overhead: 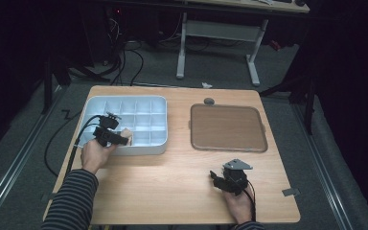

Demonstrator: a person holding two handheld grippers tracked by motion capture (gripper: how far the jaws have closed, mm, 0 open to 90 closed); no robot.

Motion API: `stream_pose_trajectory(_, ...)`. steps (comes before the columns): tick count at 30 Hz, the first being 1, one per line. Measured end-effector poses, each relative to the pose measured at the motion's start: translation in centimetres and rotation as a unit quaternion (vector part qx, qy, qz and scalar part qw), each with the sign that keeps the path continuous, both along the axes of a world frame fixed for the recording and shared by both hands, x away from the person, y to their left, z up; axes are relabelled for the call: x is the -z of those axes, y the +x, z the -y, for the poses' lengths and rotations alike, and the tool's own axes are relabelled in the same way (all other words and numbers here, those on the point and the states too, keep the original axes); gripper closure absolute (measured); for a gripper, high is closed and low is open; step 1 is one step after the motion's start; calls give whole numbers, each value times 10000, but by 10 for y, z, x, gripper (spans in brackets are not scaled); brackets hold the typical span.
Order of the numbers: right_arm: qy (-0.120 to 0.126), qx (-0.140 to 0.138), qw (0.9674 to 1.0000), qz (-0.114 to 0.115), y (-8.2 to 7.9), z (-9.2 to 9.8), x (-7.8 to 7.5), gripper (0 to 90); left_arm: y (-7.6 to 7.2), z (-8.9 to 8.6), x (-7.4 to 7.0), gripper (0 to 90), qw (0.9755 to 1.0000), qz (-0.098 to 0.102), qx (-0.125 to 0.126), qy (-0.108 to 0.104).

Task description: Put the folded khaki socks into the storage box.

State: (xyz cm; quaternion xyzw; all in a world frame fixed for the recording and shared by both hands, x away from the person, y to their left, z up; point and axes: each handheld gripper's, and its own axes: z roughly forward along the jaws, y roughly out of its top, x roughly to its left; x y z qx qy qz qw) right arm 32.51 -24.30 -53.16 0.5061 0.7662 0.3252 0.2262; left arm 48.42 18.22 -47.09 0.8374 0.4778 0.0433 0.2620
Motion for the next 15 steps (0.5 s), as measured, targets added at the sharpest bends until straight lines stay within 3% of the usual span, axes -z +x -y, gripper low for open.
stream_pose_trajectory(4, 0, -1, 10000, 0, 0, 0, 0, 371, -2, 0, -3, 630, 9999, 96, -20, -34)
stream_pose_trajectory(15, 0, -1, 10000, -1, 0, 0, 0, 371, -6, -9, -16, 603, 9985, 401, -227, -280)
